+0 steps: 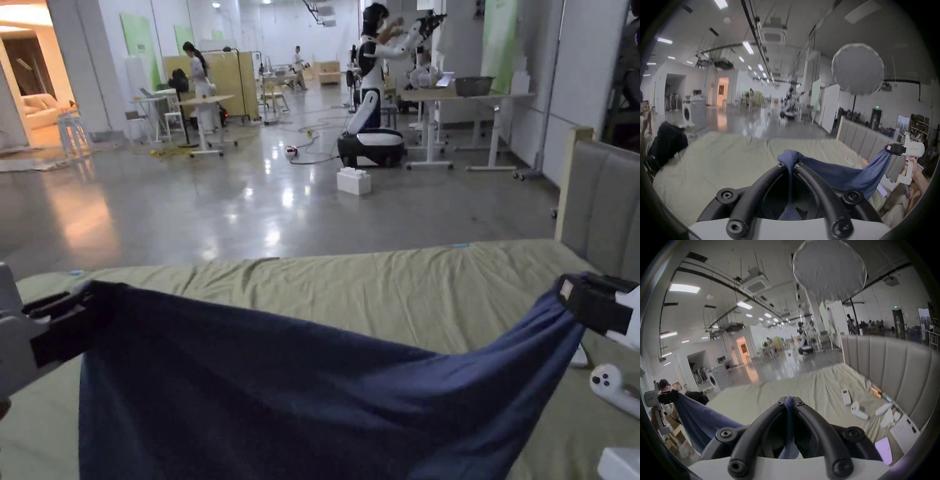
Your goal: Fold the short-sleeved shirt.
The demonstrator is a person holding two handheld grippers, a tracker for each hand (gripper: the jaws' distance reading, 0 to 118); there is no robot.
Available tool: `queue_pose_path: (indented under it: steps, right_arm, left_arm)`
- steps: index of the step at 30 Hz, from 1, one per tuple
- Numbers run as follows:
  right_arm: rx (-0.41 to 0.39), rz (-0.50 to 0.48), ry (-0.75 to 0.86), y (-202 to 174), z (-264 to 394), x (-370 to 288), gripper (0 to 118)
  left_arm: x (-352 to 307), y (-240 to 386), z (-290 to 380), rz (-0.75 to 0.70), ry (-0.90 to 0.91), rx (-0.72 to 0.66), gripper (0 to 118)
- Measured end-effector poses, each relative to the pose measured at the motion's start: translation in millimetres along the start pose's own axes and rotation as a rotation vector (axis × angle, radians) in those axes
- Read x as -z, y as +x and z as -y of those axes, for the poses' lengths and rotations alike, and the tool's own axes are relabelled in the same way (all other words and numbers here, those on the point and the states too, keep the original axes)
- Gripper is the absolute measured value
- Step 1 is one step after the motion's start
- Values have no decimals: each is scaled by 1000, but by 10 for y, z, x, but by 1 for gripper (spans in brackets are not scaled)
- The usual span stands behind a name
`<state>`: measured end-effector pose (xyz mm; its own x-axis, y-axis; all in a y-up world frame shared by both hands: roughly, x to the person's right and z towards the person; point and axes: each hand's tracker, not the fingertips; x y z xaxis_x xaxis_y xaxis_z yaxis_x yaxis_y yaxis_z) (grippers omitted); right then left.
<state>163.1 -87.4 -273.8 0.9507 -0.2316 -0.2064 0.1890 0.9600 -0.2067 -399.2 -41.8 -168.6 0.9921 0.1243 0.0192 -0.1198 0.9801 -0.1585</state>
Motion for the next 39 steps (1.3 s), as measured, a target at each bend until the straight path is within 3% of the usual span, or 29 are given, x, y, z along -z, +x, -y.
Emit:
queue_pose_path:
  steps: [2, 4, 8, 10, 11, 12, 13, 15, 19, 20, 28, 39]
  right_arm:
    - [-10, -10, 61, -118, -318, -90, 6]
    - [-75, 23, 116, -232, -666, -161, 6]
    - [-73, 36, 198, -377, -1191, -280, 6]
    - [-111, 57, 254, -461, -1430, -354, 6]
    - [-178, 65, 310, -522, -1557, -384, 6]
    - [-187, 78, 316, -529, -1626, -392, 6]
    - [-147, 67, 288, -539, -1689, -381, 6]
    - [-172, 78, 323, -592, -1842, -382, 6]
    - [-213, 104, 328, -639, -1973, -304, 6]
    - [-219, 2, 308, -691, -1947, -194, 6]
    - [-235, 87, 309, -636, -1848, -134, 6]
    - [-250, 103, 289, -718, -1883, 281, 5]
  left_arm:
    - [-200, 8, -250, -30, 60, 21, 4]
    - [-392, -15, -490, -70, 134, 48, 4]
    - [-712, 16, -856, -127, 247, 70, 4]
    - [-808, 16, -992, -140, 272, 69, 4]
    - [-844, 25, -1055, -143, 279, 74, 4]
    - [-863, 34, -1102, -151, 283, 82, 4]
    - [-856, 30, -1151, -164, 288, 92, 4]
    - [-839, 46, -1227, -170, 279, 110, 4]
    - [-712, 36, -1261, -175, 274, 112, 4]
    - [-674, 38, -1262, -177, 275, 112, 4]
    - [-364, -115, -1244, -162, 250, 105, 4]
    - [396, -163, -1289, -177, 153, 99, 4]
